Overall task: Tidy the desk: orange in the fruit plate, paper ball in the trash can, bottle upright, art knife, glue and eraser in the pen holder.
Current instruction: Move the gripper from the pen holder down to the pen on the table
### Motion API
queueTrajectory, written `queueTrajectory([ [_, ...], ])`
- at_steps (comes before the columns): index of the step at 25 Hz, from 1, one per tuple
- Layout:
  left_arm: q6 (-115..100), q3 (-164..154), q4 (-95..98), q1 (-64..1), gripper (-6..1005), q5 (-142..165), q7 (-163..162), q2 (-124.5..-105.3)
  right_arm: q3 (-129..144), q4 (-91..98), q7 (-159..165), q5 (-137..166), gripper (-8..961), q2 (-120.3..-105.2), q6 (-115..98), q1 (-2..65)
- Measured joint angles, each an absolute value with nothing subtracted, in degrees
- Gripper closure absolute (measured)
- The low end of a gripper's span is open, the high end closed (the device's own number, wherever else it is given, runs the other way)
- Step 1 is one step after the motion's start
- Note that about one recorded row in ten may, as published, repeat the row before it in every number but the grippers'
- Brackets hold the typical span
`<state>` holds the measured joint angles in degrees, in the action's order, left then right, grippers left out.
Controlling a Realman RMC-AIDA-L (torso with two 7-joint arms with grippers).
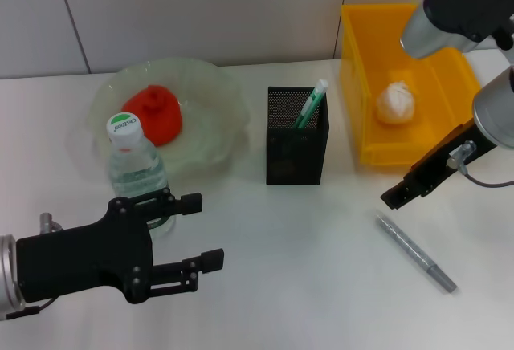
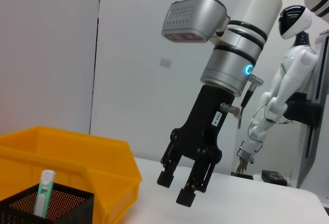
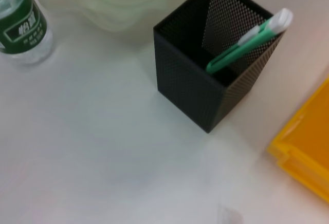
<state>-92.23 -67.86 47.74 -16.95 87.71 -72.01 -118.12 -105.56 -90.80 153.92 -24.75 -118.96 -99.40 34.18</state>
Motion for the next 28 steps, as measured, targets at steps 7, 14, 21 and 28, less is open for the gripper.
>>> queueTrajectory([
  [7,-92.33,-67.99,47.72,-17.01,212,87.71,-71.98,-118.13,-105.65,-86.92,153.89,-23.81,259,-118.74,-99.24,35.78],
  [14,-92.38,-67.90,47.64,-17.03,212,87.71,-71.84,-118.13,-105.63,-84.74,153.89,-23.01,258,-118.65,-99.51,36.22],
  [21,-92.38,-67.86,46.56,-17.14,212,87.71,-71.29,-118.12,-105.55,-82.10,153.89,-20.91,258,-118.65,-99.38,36.48],
  [28,-92.37,-67.85,46.16,-17.07,212,87.71,-70.70,-118.12,-105.47,-79.68,153.68,-20.74,258,-118.68,-99.04,36.63],
])
